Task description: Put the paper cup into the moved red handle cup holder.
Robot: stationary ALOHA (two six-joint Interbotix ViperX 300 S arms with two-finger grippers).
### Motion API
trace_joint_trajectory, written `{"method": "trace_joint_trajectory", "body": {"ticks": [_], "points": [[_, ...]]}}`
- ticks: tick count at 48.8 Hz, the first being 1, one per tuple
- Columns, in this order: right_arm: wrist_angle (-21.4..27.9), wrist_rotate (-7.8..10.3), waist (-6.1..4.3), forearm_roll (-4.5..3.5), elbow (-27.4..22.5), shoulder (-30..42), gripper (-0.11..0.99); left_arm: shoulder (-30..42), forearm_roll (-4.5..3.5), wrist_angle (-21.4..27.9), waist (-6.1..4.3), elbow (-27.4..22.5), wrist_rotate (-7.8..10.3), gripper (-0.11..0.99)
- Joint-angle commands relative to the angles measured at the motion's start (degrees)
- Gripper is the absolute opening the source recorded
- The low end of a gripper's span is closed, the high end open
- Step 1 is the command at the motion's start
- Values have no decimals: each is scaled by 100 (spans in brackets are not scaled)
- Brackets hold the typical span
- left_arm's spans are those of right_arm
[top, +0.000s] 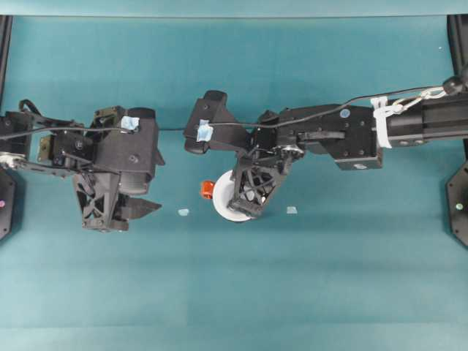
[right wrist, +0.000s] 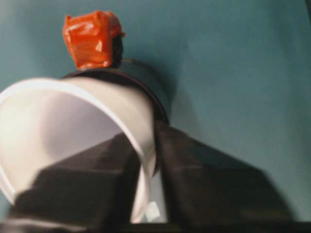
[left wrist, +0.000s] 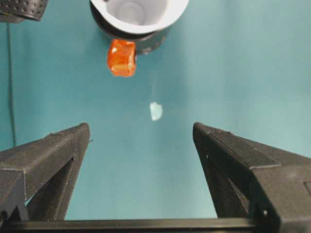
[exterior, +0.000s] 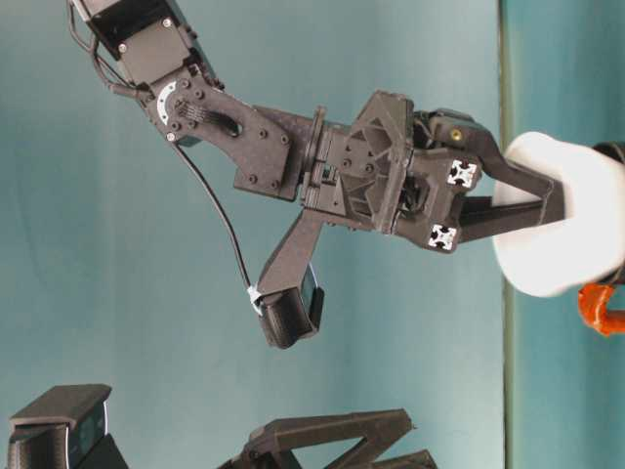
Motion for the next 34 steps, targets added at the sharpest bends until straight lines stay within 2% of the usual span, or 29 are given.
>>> {"method": "trace_joint_trajectory", "body": {"ticks": [1, 5, 8, 13, 17, 34], "points": [[-9, -44, 35, 18, -88, -35, 7, -44, 9, -35, -9, -53, -9, 94], [-9, -35, 53, 18, -105, -44, 24, -44, 9, -35, -9, -53, -9, 94], [-18, -44, 79, 18, -132, -53, 41, -44, 9, -26, -9, -53, -9, 94], [-35, -70, 141, -26, -149, -70, 73, -44, 9, -35, -9, -53, -9, 94], [-53, -105, 176, -26, -176, -88, 92, -44, 9, -35, -9, -53, -9, 94], [44, -53, 237, -18, -255, -114, 90, -44, 9, -26, -9, -53, -9, 94]]}}
